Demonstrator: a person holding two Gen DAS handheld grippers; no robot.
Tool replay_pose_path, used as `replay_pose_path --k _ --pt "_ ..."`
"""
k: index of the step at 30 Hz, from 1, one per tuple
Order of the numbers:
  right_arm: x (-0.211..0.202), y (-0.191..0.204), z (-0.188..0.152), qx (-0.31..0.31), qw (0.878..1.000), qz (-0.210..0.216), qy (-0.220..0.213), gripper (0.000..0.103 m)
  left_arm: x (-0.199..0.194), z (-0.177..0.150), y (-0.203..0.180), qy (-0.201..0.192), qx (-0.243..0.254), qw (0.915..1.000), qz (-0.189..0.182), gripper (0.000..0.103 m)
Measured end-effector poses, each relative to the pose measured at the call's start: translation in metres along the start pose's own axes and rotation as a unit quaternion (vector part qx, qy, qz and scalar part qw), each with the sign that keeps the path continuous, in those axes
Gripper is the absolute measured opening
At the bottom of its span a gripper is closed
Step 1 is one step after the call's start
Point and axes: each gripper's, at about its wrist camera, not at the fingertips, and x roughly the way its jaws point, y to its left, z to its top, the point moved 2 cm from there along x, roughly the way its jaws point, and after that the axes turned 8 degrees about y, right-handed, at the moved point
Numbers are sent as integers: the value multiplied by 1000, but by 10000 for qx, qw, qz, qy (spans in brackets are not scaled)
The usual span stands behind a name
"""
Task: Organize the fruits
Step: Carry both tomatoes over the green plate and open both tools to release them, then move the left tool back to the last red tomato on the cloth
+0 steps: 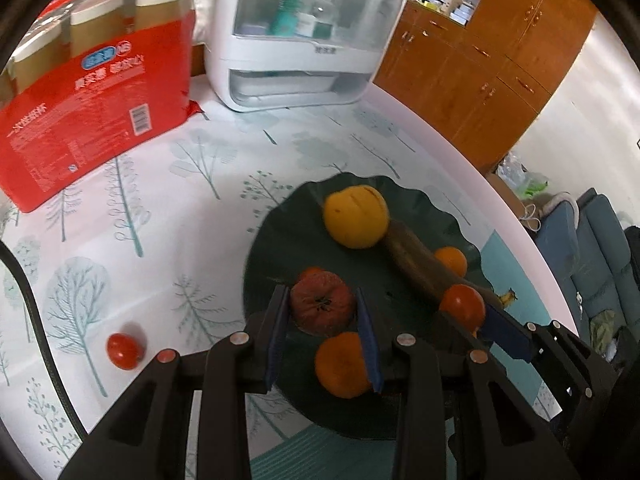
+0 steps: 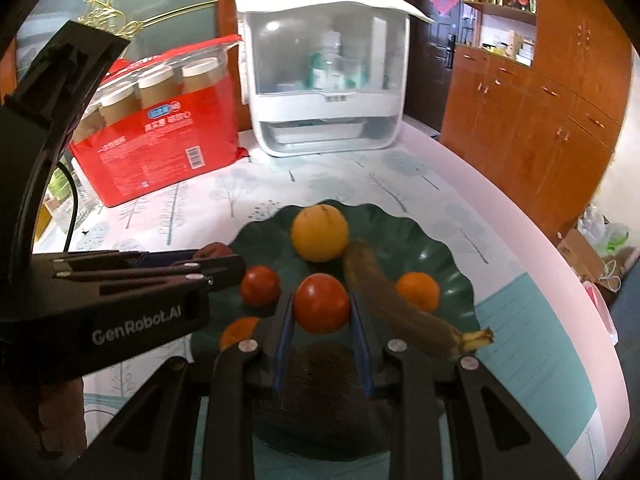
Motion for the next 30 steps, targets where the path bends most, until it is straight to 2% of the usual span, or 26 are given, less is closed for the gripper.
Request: replay_pose_path --k 5,9,12,16,19,30 --pt "1 -6 -4 83 10000 16 24 29 1 -1 -2 40 -11 10000 55 35" --pt "-2 -6 -5 88 10000 10 17 47 -6 -1 10 26 -259 9995 161 43" --pt "-5 -6 -6 84 10000 3 2 50 -16 -3 19 -49 -424 9988 256 51" --pt "-8 -6 -9 79 9999 71 82 51 -31 -12 35 -85 -653 9969 426 56" --pt "-10 -3 -13 132 9996 195 185 52 -40 -21 49 -112 -821 9949 569 67" --pt "-16 24 -21 63 9975 642 306 53 -55 -67 109 -10 -1563 9828 982 69"
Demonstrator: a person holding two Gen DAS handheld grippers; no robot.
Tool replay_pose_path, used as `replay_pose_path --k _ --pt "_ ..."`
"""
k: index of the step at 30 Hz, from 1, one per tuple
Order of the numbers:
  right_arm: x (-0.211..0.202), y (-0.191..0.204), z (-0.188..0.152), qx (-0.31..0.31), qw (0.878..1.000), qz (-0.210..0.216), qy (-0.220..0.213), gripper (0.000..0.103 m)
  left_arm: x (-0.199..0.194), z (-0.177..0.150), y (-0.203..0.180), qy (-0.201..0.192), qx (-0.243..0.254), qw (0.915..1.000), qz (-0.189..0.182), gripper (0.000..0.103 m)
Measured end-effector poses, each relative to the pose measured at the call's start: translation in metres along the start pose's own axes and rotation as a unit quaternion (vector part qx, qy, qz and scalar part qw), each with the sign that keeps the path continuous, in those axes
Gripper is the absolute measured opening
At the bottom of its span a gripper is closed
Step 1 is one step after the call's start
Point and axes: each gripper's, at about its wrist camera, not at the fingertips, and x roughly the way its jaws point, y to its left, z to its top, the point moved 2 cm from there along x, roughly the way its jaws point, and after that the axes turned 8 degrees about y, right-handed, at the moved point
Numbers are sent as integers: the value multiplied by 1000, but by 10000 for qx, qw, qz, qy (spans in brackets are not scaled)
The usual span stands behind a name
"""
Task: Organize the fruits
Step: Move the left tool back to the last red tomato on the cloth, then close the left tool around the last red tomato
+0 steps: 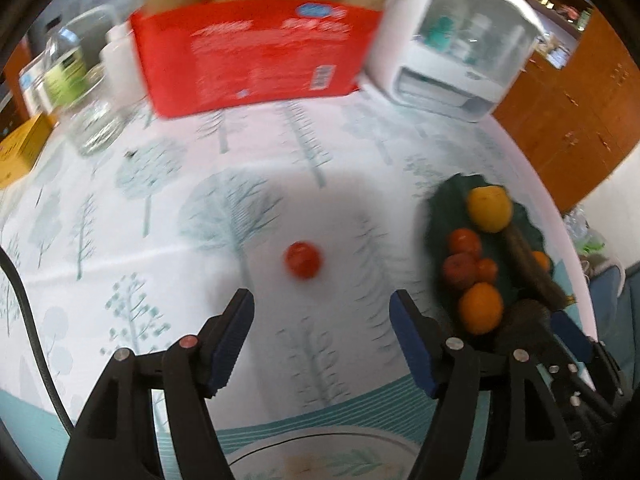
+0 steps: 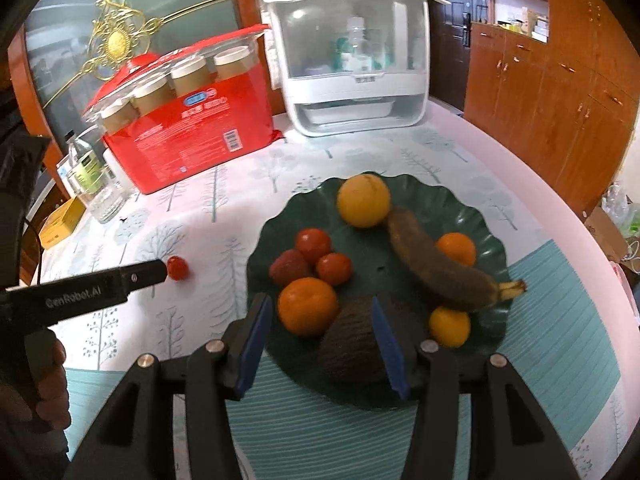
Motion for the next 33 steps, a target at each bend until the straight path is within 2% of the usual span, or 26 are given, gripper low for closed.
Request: replay_pose_path --k 7,16,21,24,26,31,33 --pt "4 14 -9 -94 9999 56 83 57 17 -2 22 -239 -208 9995 27 69" --pt "7 16 -22 -245 9994 -7 259 57 45 6 19 -438 -212 9988 -73 69" --pt "6 17 -24 -254 9992 -82 297 57 51 12 14 -671 -148 9975 -142 69" --pt "4 15 -26 -237 9990 -192 318 57 54 16 13 -691 -128 9974 -149 59" --pt "3 12 -27 -198 9990 -238 326 57 57 19 13 -657 -124 9976 -159 48" --pt "-2 7 -31 -103 9986 -378 343 57 57 17 11 -633 -110 9977 -195 43" --pt "-4 7 -33 -92 9986 -408 328 57 57 15 10 -599 -109 9978 -258 32"
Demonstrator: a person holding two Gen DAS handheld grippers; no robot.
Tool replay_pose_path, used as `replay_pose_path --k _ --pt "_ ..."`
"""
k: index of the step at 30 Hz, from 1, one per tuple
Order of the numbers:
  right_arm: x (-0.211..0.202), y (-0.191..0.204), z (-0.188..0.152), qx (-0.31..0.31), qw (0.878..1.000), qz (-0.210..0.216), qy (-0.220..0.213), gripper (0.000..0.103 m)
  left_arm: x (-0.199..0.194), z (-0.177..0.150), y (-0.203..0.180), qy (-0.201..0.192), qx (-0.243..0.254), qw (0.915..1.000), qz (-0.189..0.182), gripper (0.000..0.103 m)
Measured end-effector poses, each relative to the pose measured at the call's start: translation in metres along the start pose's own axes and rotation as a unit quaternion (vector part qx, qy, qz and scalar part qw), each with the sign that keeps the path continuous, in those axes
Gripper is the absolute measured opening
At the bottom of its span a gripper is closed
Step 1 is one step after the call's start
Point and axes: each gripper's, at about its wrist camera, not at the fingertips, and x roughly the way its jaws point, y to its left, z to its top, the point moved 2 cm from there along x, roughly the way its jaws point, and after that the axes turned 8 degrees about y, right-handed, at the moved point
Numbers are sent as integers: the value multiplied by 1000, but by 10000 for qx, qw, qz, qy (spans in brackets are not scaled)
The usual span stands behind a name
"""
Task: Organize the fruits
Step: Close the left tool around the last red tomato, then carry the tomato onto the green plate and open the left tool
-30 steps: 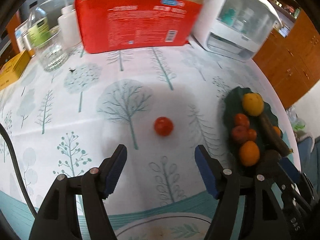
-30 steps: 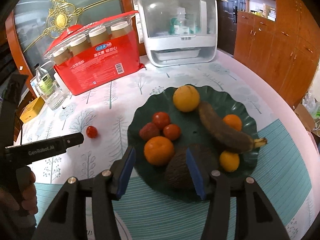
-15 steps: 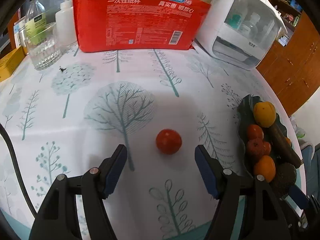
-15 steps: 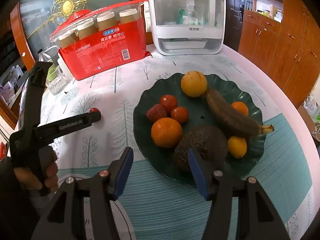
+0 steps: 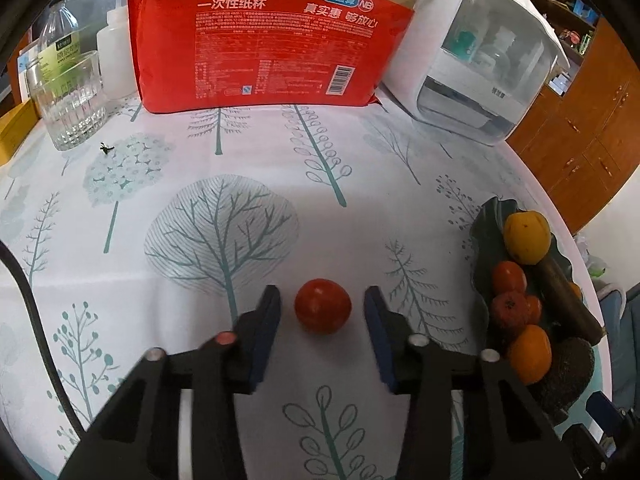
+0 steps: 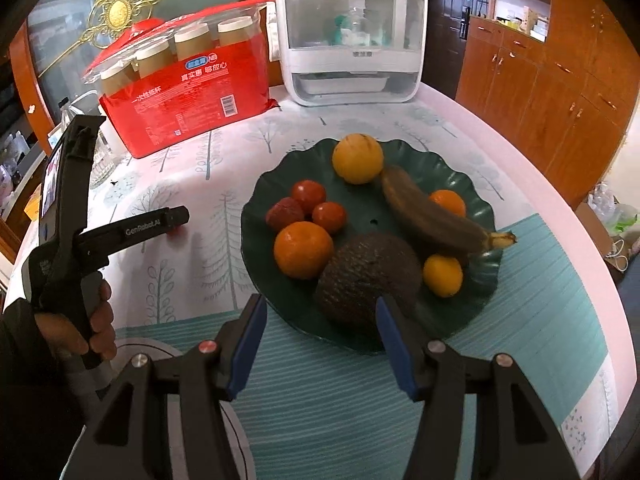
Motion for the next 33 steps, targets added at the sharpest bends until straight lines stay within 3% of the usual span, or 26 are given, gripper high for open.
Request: replay_pose_path --k 2,10,19,26,33 --pt "-3 0 -3 3 10000 -43 -22 57 -1 -2 -1 7 3 10000 -31 26" --pt "-20 -3 -23 34 9998 -203 -16 57 -13 -11 -19 -6 170 9994 -291 26" --pt "-41 -15 -46 115 9998 -66 120 57 -48 -25 -64 -88 397 9977 -545 26" --pt "-38 -39 -59 107 9991 56 417 57 -66 -34 -106 -180 618 9968 -481 26" --pt "-30 -73 -60 -273 9963 416 705 57 -73 -38 -148 -288 519 9977 -325 26"
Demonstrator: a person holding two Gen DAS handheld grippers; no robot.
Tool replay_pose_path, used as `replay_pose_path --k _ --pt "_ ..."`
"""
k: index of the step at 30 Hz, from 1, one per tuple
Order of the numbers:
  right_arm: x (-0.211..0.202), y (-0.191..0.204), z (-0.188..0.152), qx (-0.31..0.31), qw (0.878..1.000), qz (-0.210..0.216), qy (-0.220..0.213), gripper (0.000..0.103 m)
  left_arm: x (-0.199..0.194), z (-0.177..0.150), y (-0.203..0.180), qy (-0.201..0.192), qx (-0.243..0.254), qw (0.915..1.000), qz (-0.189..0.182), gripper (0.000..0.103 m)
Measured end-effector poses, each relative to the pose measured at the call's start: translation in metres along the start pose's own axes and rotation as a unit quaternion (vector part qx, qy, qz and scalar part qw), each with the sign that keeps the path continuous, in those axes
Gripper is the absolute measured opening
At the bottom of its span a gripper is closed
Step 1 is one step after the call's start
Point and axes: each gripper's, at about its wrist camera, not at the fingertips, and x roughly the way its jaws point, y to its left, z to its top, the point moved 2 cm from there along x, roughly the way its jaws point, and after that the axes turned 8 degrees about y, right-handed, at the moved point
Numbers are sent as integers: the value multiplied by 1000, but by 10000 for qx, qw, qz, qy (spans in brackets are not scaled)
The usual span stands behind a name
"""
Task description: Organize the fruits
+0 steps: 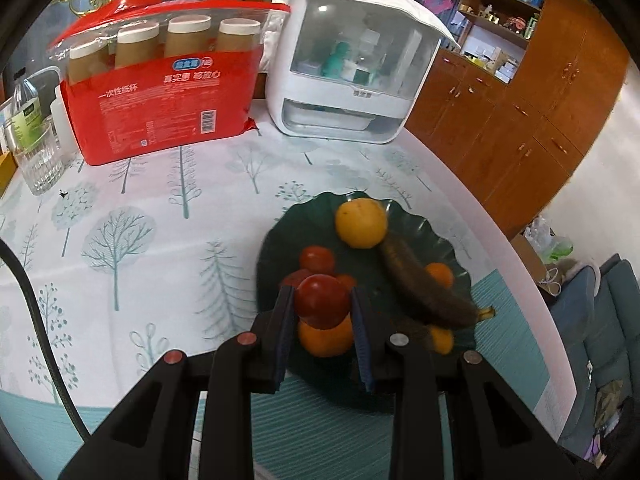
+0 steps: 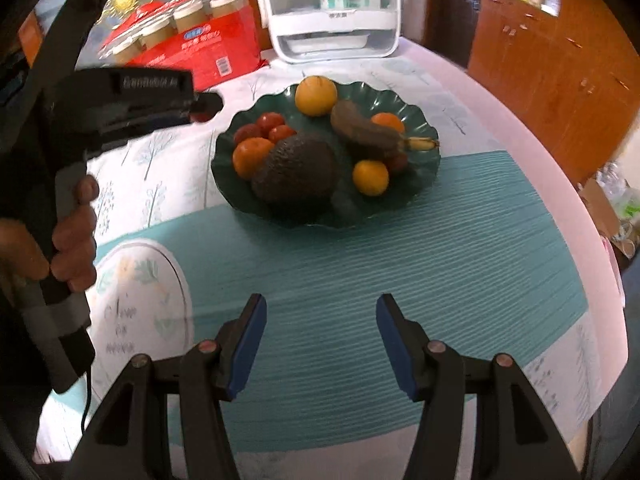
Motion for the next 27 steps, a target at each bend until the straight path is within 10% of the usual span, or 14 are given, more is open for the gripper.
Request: replay_pose_path --k 12,27 --pt "-3 -64 20 -937 9953 233 106 58 17 2 -59 -35 -385 9991 154 27" --pt "-10 -63 24 -1321 9901 445 173 66 -39 -41 -19 -8 -1112 9908 771 69"
